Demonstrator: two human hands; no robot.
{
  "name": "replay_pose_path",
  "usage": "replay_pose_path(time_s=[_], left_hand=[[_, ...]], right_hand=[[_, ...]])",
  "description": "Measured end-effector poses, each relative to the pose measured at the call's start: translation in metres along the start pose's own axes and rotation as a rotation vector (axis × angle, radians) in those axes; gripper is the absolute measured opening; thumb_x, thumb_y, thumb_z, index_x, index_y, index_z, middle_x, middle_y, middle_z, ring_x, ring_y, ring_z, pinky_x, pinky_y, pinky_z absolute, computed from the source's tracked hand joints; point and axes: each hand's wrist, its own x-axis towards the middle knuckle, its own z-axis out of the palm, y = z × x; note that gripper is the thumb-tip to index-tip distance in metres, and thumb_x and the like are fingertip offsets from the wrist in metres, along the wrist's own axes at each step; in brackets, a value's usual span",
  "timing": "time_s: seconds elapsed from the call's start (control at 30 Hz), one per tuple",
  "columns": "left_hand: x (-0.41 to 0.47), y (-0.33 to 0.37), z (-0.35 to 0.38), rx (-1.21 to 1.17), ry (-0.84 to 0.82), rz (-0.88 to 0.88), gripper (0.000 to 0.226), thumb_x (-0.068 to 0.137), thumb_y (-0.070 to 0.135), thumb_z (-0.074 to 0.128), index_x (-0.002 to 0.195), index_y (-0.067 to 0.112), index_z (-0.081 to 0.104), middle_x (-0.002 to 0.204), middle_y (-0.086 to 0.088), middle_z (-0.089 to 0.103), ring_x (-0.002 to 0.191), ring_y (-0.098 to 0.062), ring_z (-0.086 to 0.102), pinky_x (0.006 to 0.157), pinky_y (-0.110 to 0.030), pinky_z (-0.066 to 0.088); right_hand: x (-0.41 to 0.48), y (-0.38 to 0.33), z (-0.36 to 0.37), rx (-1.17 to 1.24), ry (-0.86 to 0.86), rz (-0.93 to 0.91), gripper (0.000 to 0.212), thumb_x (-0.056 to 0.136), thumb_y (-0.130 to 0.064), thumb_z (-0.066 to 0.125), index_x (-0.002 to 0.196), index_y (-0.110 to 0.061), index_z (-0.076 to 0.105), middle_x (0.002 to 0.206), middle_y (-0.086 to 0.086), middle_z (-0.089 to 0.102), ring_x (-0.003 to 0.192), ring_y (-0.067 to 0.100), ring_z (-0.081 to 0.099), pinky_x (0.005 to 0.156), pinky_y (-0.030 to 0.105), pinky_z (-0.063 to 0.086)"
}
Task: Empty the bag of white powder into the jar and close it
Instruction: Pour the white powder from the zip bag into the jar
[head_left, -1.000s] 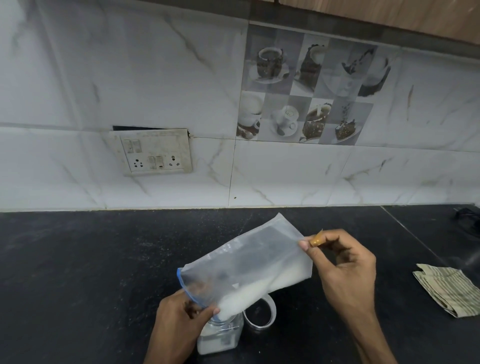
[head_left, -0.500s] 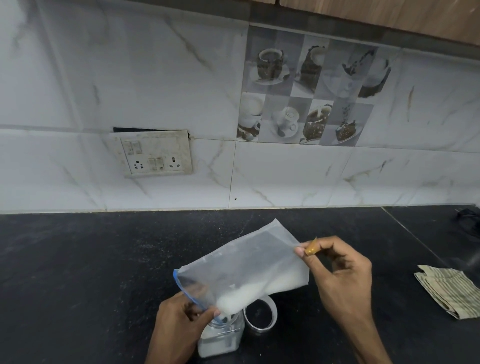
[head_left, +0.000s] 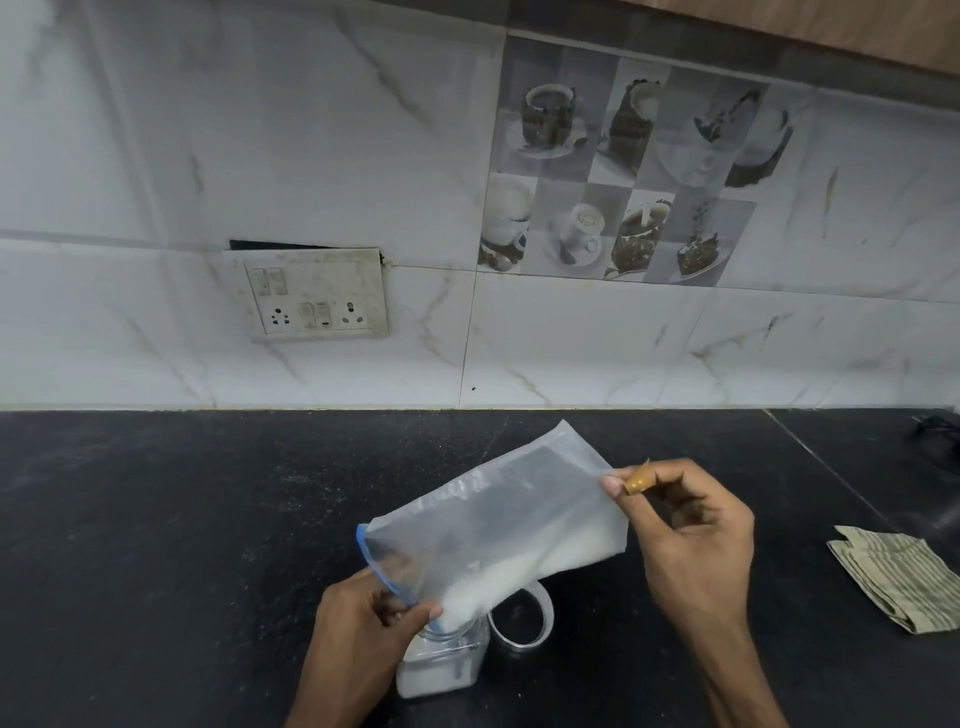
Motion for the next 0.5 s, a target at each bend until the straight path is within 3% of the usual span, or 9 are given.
replay_pose_path(time_s=[0.17, 0.3, 0.43, 0.5], left_hand=[[-0.0002, 0.001, 0.0008, -0.001, 0.016, 0.009, 0.043, 0.061, 0.011, 0.091, 0.065, 0.043, 0.063, 0.063, 0.006, 0.074, 0.056, -0.012, 0.068, 0.055, -0.023, 0.054], [-0.0003, 0.0003, 0.0013, -0.019, 0.026, 0.002, 0.044, 0.061, 0.009, 0.091, 0.064, 0.043, 0.063, 0.067, 0.014, 0.074, 0.053, -0.012, 0.066, 0.055, -0.028, 0.055], [-0.0003, -0.0027, 0.0023, -0.02, 0.028, -0.001, 0.039, 0.062, 0.009, 0.091, 0.06, 0.038, 0.065, 0.064, 0.002, 0.073, 0.049, -0.012, 0.063, 0.054, -0.032, 0.056], [0.0002, -0.0056, 0.0029, -0.013, 0.024, -0.007, 0.034, 0.062, 0.01, 0.091, 0.062, 0.034, 0.067, 0.062, -0.004, 0.073, 0.053, -0.02, 0.067, 0.057, -0.038, 0.058]], right_hand=[[-0.0015, 0.001, 0.0023, -0.017, -0.004, -0.015, 0.023, 0.077, 0.003, 0.078, 0.074, -0.018, 0.071, 0.082, -0.009, 0.076, 0.083, 0.011, 0.073, 0.083, 0.022, 0.058], [-0.0022, 0.0008, 0.0017, -0.036, -0.011, -0.036, 0.02, 0.077, 0.0, 0.078, 0.075, -0.019, 0.071, 0.084, -0.01, 0.076, 0.084, 0.012, 0.074, 0.085, 0.025, 0.058], [-0.0025, 0.0021, 0.0015, -0.044, -0.04, -0.047, 0.021, 0.078, 0.002, 0.077, 0.079, -0.018, 0.072, 0.085, -0.009, 0.076, 0.086, 0.012, 0.073, 0.085, 0.025, 0.058], [-0.0017, 0.0029, 0.0012, -0.062, -0.044, -0.088, 0.03, 0.078, 0.009, 0.075, 0.083, -0.02, 0.075, 0.087, -0.007, 0.076, 0.086, 0.011, 0.073, 0.083, 0.022, 0.058]])
